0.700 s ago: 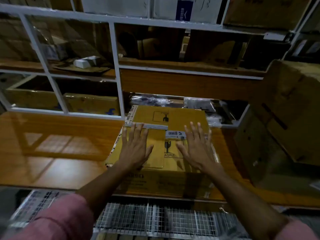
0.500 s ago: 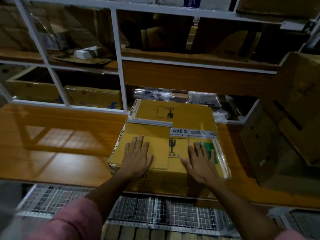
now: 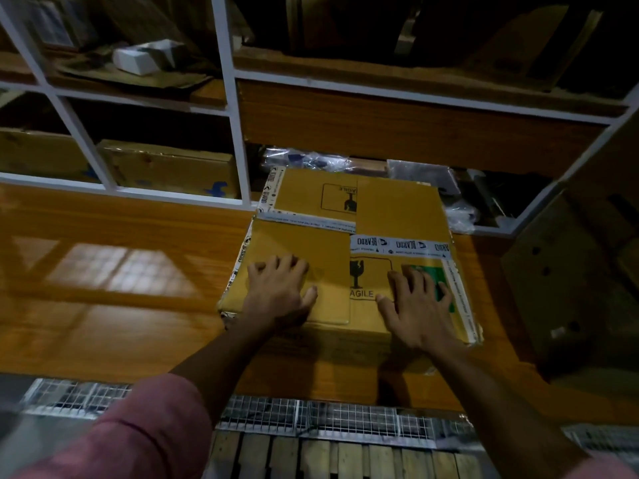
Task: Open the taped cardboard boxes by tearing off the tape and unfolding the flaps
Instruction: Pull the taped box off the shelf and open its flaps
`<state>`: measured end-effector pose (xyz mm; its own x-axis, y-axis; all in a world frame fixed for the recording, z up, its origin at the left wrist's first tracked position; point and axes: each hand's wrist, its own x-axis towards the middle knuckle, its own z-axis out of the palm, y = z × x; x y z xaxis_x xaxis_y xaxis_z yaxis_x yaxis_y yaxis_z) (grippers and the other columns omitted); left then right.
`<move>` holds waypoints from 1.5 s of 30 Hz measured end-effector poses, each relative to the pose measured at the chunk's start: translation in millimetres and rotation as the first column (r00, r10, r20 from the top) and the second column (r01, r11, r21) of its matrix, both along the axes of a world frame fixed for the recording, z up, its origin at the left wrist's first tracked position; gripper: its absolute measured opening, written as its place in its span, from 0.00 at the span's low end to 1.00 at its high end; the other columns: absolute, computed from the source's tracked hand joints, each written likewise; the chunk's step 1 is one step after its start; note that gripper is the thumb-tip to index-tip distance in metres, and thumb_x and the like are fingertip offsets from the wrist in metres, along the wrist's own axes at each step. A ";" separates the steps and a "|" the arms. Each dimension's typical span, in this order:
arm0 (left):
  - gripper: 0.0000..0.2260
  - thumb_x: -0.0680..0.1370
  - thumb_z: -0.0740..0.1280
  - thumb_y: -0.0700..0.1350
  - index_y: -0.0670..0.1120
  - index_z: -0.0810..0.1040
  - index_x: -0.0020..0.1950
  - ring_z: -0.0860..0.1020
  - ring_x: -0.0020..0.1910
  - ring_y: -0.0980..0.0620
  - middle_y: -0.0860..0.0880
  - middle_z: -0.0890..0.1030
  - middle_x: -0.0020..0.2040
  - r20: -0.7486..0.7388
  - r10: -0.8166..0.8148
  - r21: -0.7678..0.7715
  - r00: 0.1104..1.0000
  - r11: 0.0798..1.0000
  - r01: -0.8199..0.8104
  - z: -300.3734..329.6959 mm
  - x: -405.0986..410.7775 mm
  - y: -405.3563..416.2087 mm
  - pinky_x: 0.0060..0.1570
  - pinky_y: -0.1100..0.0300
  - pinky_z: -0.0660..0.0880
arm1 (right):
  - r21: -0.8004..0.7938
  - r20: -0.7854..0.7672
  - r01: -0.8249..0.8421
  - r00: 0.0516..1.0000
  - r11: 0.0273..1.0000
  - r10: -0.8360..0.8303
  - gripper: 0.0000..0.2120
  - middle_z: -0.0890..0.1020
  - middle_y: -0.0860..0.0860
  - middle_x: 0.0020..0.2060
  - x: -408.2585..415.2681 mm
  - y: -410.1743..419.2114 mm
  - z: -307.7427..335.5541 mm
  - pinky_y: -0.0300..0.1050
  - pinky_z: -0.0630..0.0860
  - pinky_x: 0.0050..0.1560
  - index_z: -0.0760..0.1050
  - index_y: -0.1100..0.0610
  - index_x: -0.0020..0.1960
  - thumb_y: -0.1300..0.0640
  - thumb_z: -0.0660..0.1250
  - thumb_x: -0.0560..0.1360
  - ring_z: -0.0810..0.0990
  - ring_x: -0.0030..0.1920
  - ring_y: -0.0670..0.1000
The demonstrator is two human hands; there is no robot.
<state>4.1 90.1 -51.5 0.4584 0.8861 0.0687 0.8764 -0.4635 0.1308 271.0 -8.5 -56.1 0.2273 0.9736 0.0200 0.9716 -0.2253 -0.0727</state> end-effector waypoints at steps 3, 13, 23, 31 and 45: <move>0.22 0.80 0.50 0.67 0.55 0.68 0.63 0.68 0.62 0.46 0.49 0.70 0.63 0.044 0.022 0.032 0.999 0.999 -0.023 -4.2 4.0 10.4 0.61 0.41 0.63 | -0.008 0.018 0.039 0.999 0.999 -0.039 0.32 0.64 0.55 0.73 2.7 18.4 -0.1 0.68 0.57 0.71 0.61 0.45 0.72 0.28 0.43 0.77 0.61 0.74 0.59; 0.35 0.80 0.48 0.67 0.48 0.60 0.81 0.54 0.81 0.43 0.45 0.59 0.82 0.060 -0.001 0.144 0.998 0.990 -0.008 -14.8 -4.3 -16.1 0.78 0.38 0.50 | 0.094 0.031 0.025 0.999 0.995 -0.028 0.31 0.56 0.52 0.79 -9.9 -2.5 -0.5 0.73 0.49 0.73 0.56 0.42 0.77 0.29 0.43 0.79 0.53 0.80 0.57; 0.36 0.82 0.45 0.64 0.43 0.50 0.84 0.45 0.83 0.46 0.44 0.47 0.84 0.001 0.014 0.253 1.000 0.967 -0.014 -30.4 -21.3 -71.0 0.79 0.40 0.49 | 0.197 0.103 0.007 0.994 0.980 -0.028 0.36 0.39 0.51 0.82 -27.4 -63.0 -10.4 0.74 0.40 0.74 0.45 0.46 0.83 0.30 0.44 0.80 0.38 0.82 0.57; 0.37 0.82 0.50 0.62 0.40 0.49 0.84 0.45 0.83 0.42 0.41 0.45 0.84 0.021 0.043 0.328 0.999 0.943 -0.048 -46.6 -21.9 -78.4 0.78 0.35 0.51 | 0.289 0.149 -0.040 0.989 0.956 -0.004 0.39 0.43 0.55 0.83 -23.2 -58.1 -25.8 0.77 0.46 0.73 0.48 0.50 0.83 0.31 0.49 0.79 0.42 0.82 0.60; 0.35 0.83 0.48 0.63 0.44 0.46 0.84 0.50 0.83 0.40 0.41 0.49 0.84 0.146 -0.037 0.444 0.989 0.895 -0.032 -95.0 1.0 24.1 0.77 0.33 0.49 | 0.475 0.211 -0.067 0.977 0.878 -0.039 0.39 0.52 0.60 0.82 3.7 37.5 -74.1 0.79 0.47 0.72 0.51 0.52 0.83 0.33 0.55 0.79 0.49 0.81 0.66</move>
